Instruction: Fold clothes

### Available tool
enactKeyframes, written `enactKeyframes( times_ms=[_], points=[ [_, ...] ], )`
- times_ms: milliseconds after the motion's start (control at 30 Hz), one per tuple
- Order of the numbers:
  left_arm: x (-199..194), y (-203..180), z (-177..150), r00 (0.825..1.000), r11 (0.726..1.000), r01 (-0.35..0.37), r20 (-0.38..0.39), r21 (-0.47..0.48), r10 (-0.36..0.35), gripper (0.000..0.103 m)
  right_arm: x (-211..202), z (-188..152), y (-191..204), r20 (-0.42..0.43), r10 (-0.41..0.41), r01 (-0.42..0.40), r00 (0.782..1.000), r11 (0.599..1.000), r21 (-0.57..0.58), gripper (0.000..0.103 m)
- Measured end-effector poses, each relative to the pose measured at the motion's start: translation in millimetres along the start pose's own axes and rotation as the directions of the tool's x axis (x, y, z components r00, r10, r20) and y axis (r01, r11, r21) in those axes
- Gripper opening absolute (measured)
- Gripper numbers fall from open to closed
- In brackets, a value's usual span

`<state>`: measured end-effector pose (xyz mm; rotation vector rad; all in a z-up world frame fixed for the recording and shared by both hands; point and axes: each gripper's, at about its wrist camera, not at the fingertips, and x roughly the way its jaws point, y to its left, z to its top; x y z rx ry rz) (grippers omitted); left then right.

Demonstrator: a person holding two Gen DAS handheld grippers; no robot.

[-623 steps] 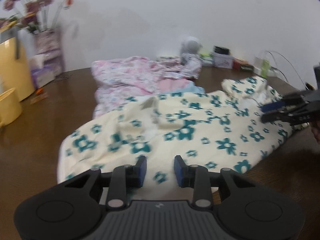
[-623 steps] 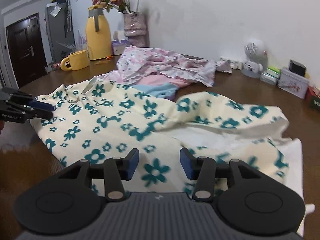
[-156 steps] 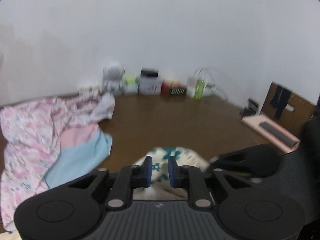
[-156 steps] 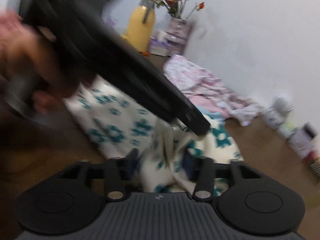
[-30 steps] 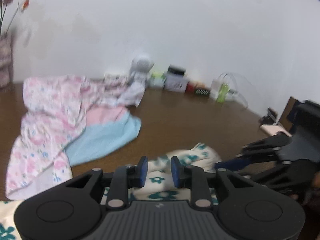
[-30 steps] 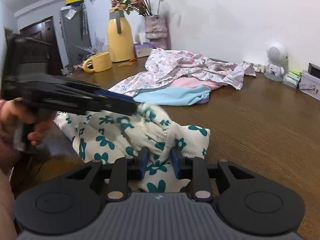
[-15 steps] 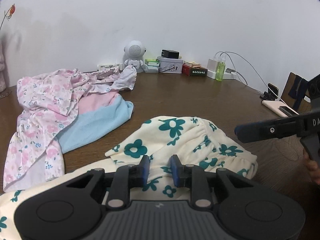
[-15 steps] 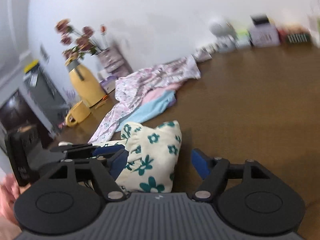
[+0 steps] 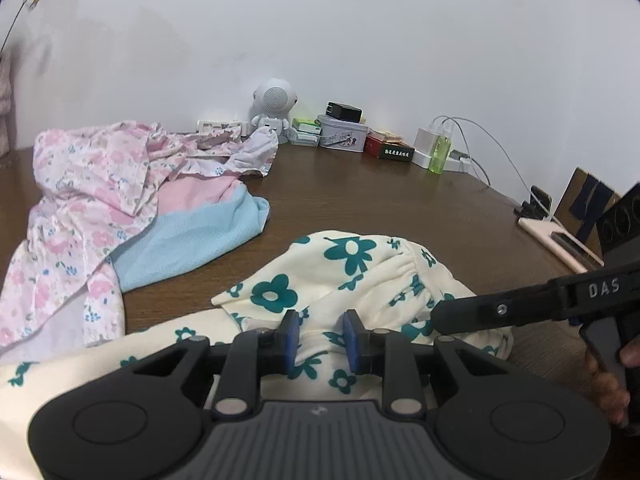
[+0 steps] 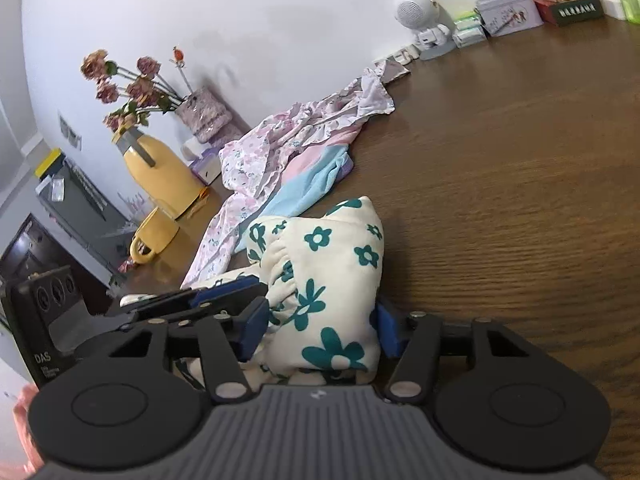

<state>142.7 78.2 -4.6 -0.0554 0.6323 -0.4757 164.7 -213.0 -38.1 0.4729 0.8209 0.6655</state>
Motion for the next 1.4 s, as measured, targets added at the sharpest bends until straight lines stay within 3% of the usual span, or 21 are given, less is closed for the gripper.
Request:
enactKeyframes(
  times_ms=[167, 267, 400, 533, 667, 800, 900, 1000, 1100, 1167, 1267, 1400],
  points=[
    [-0.6, 0.6, 0.3, 1.0, 1.0, 0.008, 0.003, -0.009, -0.008, 0.024, 3.2, -3.7, -5.5, 0.006, 0.014, -0.014, 1.0, 0.995, 0.098, 0.03],
    [-5.6, -7.3, 4.3, 1.0, 0.999, 0.03, 0.01, 0.024, -0.03, 0.023, -2.3, -0.5, -8.9, 0.049, 0.03, -0.035, 0.998, 0.993, 0.116, 0.023],
    [-12.2, -17.8, 9.7, 0.998, 0.996, 0.057, 0.019, 0.068, -0.059, 0.024, -19.5, 14.5, -9.1, 0.117, -0.009, 0.003, 0.993, 0.998, 0.056, 0.022],
    [-15.6, -31.0, 15.0, 0.996, 0.989, 0.084, 0.016, 0.124, -0.086, 0.024, -38.9, 32.4, -8.7, 0.114, -0.073, 0.079, 0.991, 0.996, -0.047, 0.022],
    [16.2, -63.1, 21.5, 0.997, 0.968, 0.065, -0.057, 0.243, -0.053, 0.024, -62.0, 49.4, -6.2, 0.134, -0.155, 0.175, 0.979, 0.974, -0.147, 0.022],
    [55.2, -90.7, 30.2, 0.993, 0.96, 0.085, -0.102, 0.266, -0.06, 0.023, -81.0, 66.2, -2.2, 0.165, -0.198, 0.231, 0.966, 0.948, -0.218, 0.022],
    [82.7, -111.2, 38.5, 0.993, 0.966, 0.095, -0.095, 0.24, -0.074, 0.023, -87.9, 75.6, 11.1, 0.197, -0.217, 0.269, 0.956, 0.916, -0.297, 0.022],
    [98.8, -115.5, 43.5, 0.991, 0.981, 0.115, -0.087, 0.154, -0.102, 0.026, -81.1, 74.0, 33.2, 0.222, -0.257, 0.331, 0.94, 0.842, -0.426, 0.022],
    [84.3, -104.0, 42.8, 0.987, 0.984, 0.141, -0.094, 0.105, -0.131, 0.033, -69.3, 64.7, 55.6, 0.238, -0.284, 0.37, 0.929, 0.746, -0.553, 0.022],
    [58.4, -91.6, 39.0, 0.989, 0.986, 0.135, -0.078, 0.101, -0.127, 0.042, -60.2, 56.3, 67.9, 0.245, -0.293, 0.381, 0.924, 0.69, -0.616, 0.022],
    [33.0, -76.6, 32.4, 0.993, 0.989, 0.11, -0.057, 0.1, -0.105, 0.041, -48.8, 49.5, 81.4, 0.228, -0.291, 0.367, 0.929, 0.655, -0.661, 0.022],
    [21.7, -61.7, 25.9, 0.995, 0.993, 0.086, -0.05, 0.08, -0.082, 0.039, -30.1, 40.1, 95.4, 0.188, -0.278, 0.327, 0.942, 0.637, -0.698, 0.022]
  ],
)
